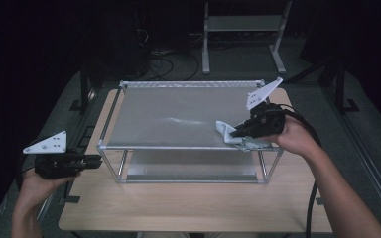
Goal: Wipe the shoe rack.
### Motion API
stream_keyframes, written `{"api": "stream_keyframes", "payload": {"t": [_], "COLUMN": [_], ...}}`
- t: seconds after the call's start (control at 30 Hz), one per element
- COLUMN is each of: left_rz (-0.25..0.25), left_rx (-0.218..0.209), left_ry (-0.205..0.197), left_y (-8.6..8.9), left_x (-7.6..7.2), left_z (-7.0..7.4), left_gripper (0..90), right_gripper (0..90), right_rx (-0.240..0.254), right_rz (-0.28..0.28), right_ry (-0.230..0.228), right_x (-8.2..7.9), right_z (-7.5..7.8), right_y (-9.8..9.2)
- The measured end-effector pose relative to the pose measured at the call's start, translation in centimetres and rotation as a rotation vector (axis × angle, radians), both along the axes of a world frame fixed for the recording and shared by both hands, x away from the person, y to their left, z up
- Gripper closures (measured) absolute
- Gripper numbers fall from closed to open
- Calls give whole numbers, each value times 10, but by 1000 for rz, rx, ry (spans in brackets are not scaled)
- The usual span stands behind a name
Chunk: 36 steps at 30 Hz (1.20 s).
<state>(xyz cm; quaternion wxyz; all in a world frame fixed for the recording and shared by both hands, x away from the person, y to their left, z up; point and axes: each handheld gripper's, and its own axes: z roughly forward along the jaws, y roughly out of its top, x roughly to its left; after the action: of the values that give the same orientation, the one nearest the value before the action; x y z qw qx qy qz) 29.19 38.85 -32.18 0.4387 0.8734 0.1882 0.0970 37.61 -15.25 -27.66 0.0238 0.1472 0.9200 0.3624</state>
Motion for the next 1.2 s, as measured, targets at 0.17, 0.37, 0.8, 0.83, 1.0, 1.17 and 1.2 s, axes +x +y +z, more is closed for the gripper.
{"api": "stream_keyframes", "payload": {"t": [0.17,0.37,0.8,0.83,1.0,1.17,1.2], "left_rz": [-37,-80,-138,-138,-137,-130,-125], "left_rx": [2,-6,-17,-17,-41,-43,-41], "left_ry": [-17,-43,-58,-58,-55,-59,-62], "left_y": [-13,-30,-66,-66,-67,-66,-66], "left_x": [-1,1,17,17,20,20,20], "left_z": [9,23,39,39,37,37,38], "left_gripper": [770,763,754,750,754,743,742], "right_gripper": [828,829,831,831,832,832,831], "right_rx": [5,9,3,3,4,4,2], "right_rz": [10,19,47,47,48,49,51], "right_ry": [-7,-11,-11,-11,-5,-2,-5], "right_x": [4,5,-2,-2,-2,-2,-2], "right_z": [-1,-1,-1,-1,-1,-1,0], "right_y": [13,22,31,31,31,32,32]}}
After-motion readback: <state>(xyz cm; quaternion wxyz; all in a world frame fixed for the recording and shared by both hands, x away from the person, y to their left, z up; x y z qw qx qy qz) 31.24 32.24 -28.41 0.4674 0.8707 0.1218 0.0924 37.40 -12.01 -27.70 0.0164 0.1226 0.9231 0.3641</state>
